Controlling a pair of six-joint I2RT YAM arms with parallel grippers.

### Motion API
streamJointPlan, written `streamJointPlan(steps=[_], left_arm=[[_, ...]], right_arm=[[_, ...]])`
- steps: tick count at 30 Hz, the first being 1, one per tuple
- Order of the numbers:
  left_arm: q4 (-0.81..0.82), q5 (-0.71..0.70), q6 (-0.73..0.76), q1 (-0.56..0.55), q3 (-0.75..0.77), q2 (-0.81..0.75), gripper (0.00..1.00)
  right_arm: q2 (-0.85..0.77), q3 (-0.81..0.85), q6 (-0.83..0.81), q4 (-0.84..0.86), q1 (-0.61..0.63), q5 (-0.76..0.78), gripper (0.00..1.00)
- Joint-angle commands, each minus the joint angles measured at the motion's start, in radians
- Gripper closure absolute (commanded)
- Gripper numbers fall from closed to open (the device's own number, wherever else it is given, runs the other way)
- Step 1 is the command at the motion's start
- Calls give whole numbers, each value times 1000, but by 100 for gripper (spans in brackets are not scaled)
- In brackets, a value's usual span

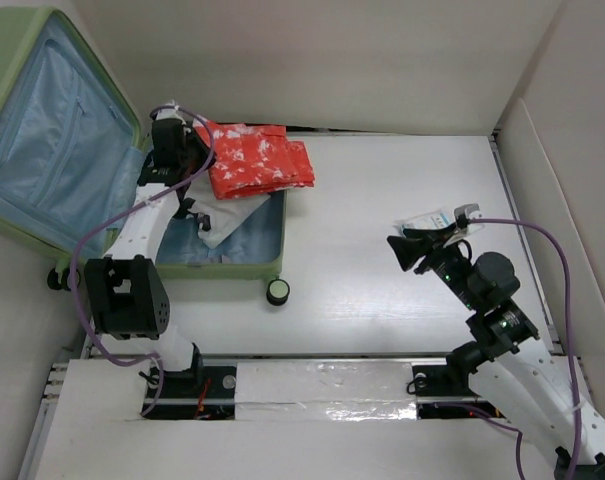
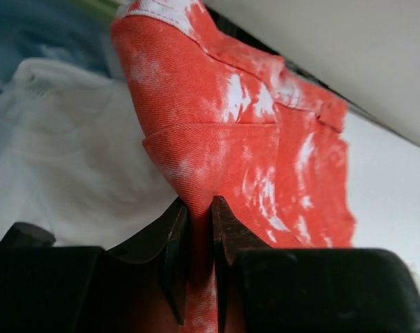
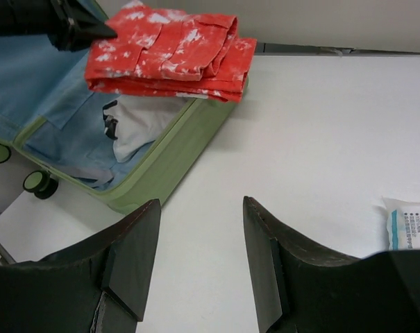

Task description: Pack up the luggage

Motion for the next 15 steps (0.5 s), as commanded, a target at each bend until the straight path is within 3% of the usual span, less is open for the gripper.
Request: streamJointPlan(steps=[1,5,8,15], left_arm=[[141,3,17,55,-113,-69,100],[120,-62,41,92,-202,-49,100],[30,-196,29,92,-184,-32,100],[-3,-383,61,92,-181,-98,100]], right_arm=[[6,8,-24,29,6,55,43],[27,2,-27,41,6,69,43],[38,-10,-24,55,6,66,43],[31,-27,-25,49,6,76,43]])
